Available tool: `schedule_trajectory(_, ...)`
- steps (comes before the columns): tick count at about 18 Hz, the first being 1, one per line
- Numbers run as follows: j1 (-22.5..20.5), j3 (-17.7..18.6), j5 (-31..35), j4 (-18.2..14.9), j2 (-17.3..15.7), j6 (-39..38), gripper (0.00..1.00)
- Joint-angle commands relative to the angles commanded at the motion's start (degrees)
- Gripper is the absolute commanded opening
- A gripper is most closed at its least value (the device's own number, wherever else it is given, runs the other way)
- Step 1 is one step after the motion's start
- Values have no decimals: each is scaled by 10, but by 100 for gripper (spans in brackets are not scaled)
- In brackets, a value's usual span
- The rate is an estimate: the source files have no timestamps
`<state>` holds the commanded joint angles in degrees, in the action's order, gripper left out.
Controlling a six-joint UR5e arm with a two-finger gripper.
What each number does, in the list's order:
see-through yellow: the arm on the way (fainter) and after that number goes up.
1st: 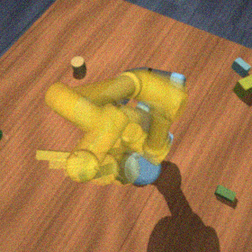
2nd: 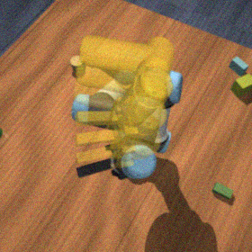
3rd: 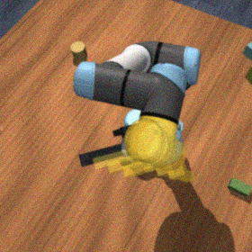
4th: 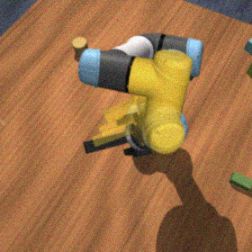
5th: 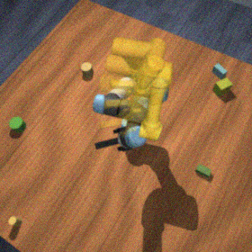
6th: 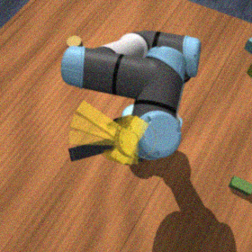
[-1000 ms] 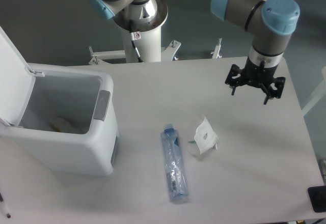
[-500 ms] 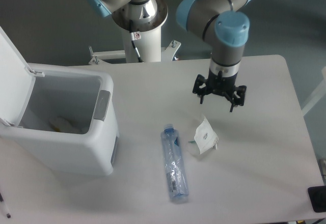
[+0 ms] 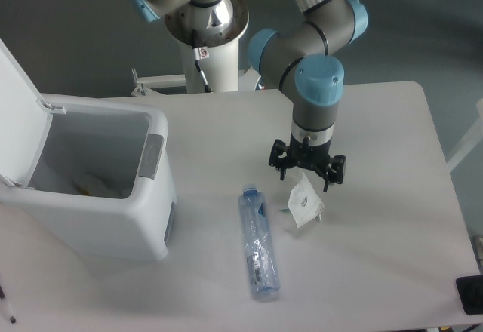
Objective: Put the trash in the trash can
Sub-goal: 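Move the gripper over the crumpled white tissue and lower onto it, then grasp the white tissue and lift it toward the trash bin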
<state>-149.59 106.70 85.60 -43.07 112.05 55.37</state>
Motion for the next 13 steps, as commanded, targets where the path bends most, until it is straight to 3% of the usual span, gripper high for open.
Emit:
schedule_trajectory(1,1,-5,0,6,5,-1,100)
schedule_trajectory(3,5,-17,10,8,18,-10,77)
schedule_trajectory(5,16,-25,51,9,28,-33,18)
schedule_trajectory(6,23,-33,62,9,30,-42,0)
schedule_trajectory(13,25,-73,55,8,28,-142,0)
